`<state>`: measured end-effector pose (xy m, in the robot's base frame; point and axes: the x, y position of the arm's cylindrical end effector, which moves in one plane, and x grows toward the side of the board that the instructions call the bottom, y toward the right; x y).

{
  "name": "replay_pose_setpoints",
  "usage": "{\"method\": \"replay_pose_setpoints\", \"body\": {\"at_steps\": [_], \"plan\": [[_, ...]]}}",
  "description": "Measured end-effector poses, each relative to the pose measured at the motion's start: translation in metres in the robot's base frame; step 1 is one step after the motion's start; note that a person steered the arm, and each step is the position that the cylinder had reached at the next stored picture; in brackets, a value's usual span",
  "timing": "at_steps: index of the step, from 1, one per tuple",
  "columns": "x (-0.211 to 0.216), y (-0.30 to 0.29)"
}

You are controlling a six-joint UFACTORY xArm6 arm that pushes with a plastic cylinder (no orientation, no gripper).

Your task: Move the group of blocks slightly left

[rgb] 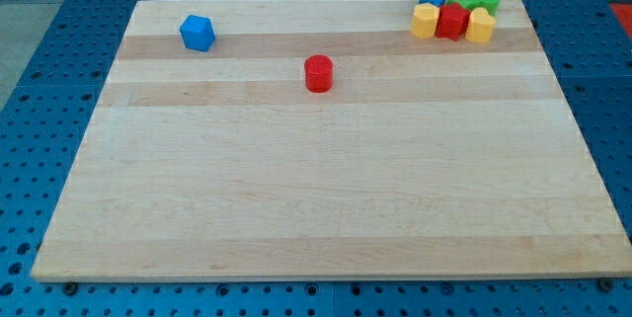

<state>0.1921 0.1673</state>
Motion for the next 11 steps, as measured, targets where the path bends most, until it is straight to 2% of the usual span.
{"method": "replay_pose_setpoints", "body": {"at_steps": [2,5,6,8,11], "plan": [[-0.001,0.018],[0.0,0.127],[0.013,0.138],[0.02,0.121],[0.024,0.059]]}}
